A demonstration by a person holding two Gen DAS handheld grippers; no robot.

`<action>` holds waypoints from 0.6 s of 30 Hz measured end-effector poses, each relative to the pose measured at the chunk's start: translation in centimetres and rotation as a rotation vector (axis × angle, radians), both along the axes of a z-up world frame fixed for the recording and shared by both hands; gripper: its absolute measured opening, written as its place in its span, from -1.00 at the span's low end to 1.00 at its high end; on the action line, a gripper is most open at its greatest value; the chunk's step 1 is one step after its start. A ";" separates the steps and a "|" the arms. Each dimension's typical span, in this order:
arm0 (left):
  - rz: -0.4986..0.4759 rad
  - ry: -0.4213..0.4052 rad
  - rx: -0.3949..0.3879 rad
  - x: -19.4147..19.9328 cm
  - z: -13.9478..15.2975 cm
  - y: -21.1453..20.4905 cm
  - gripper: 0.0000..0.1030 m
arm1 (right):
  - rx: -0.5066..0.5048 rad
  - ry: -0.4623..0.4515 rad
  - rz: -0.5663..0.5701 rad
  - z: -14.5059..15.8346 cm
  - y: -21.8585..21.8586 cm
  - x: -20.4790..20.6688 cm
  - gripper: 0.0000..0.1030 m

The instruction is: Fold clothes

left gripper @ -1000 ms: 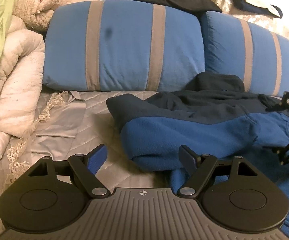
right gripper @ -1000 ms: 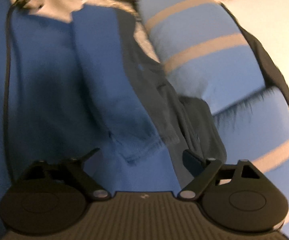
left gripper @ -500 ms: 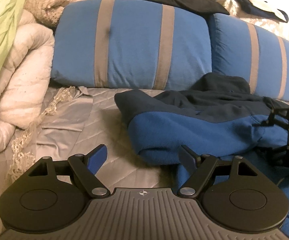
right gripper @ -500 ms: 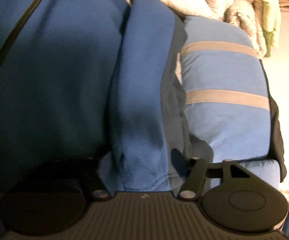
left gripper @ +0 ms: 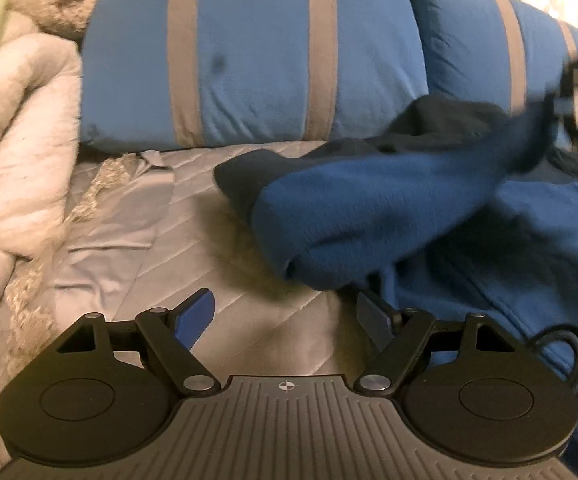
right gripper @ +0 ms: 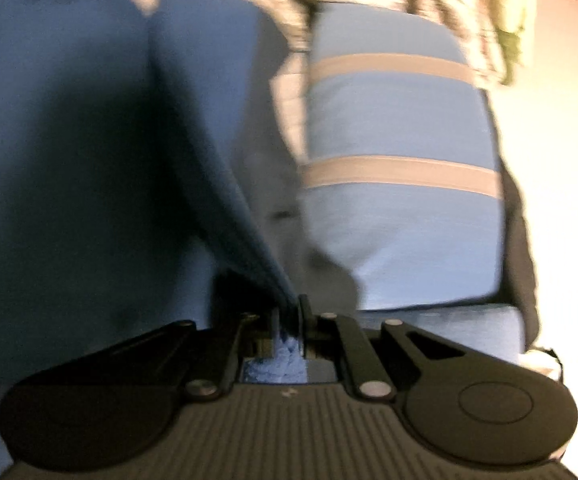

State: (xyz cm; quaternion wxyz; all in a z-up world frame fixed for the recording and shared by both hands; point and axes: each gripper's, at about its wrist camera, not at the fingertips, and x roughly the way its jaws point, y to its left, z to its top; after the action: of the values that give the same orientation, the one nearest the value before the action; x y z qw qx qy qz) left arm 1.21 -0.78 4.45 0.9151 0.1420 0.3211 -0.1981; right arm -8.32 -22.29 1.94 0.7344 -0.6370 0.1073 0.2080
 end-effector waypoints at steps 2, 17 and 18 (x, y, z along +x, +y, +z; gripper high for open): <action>-0.024 -0.008 0.027 0.5 -0.2 -1.1 0.52 | 0.011 -0.042 -0.014 2.2 0.2 0.7 -0.68; -0.074 0.039 0.141 3.8 -2.8 -6.0 0.52 | 0.133 -0.277 -0.145 13.3 1.3 4.7 -0.69; -0.068 0.037 0.151 3.8 -3.2 -5.9 0.53 | 0.144 -0.292 -0.161 13.8 1.2 5.1 -0.69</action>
State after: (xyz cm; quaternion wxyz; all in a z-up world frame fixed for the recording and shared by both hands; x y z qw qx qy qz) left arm 5.05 -6.64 1.21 0.8884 0.2178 0.3472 -0.2067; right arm -3.20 -21.13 15.78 0.8002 -0.5956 0.0347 0.0609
